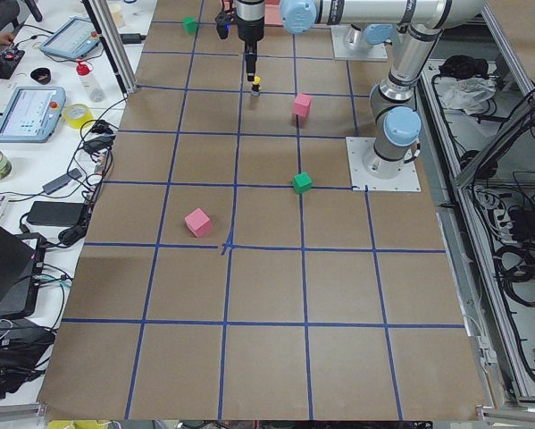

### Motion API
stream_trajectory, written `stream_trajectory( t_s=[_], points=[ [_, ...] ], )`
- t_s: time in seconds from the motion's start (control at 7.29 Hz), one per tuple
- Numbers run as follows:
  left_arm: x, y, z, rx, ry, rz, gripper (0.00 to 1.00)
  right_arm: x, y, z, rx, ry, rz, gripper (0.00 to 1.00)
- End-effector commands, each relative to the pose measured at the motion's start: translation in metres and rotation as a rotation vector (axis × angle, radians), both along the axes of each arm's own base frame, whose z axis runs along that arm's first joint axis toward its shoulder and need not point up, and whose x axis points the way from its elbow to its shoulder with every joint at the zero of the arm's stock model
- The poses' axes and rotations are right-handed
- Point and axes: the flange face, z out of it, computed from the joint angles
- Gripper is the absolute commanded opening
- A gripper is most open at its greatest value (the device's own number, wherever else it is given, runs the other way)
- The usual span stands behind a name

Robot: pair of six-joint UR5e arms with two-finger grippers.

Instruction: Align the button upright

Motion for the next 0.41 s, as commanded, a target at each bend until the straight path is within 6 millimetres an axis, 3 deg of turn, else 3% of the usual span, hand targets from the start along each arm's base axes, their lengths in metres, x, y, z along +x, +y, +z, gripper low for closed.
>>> stream_trajectory(
  t_s=[0.0, 0.27],
  points=[
    [-0.0006, 0.0022, -0.0018, 0.006, 0.002, 0.000, 1.00, 0.0002, -0.0008, -0.0009, 0.001, -0.001, 0.003, 1.00],
    [-0.0029, 0.0061, -0.0070, 0.012, 0.024, 0.000, 1.00, 0.0002, -0.0008, -0.0009, 0.001, -0.001, 0.003, 1.00]
  ],
)
